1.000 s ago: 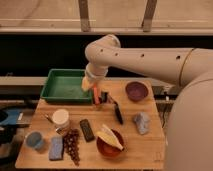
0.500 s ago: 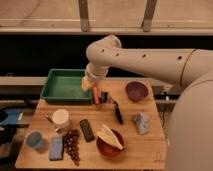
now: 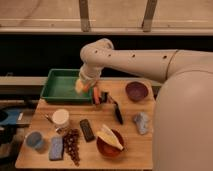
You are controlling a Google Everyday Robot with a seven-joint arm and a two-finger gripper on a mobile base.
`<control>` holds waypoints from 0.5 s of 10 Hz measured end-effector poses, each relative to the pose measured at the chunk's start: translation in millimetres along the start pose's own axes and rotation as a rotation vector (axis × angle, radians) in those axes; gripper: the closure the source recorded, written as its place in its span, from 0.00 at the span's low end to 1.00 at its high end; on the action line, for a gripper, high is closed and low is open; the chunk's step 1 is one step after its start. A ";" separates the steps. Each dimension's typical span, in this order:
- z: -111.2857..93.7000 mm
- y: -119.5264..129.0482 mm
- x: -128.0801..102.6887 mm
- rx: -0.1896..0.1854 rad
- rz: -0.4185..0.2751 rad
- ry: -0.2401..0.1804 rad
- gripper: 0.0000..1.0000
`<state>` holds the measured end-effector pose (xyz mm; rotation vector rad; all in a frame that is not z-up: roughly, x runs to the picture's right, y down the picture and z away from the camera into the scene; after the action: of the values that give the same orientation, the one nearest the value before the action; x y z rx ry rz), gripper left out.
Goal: Place apple in table surface
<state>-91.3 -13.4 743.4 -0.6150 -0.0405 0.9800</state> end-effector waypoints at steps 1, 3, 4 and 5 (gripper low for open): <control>7.4 -1.8 3.4 -0.008 0.055 0.024 1.00; 21.8 -3.7 9.2 -0.025 0.185 0.074 1.00; 26.0 -5.2 13.2 -0.033 0.254 0.091 1.00; 27.9 -6.6 16.8 -0.039 0.292 0.100 1.00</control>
<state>-85.0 10.2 765.9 -0.7179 0.1224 1.2312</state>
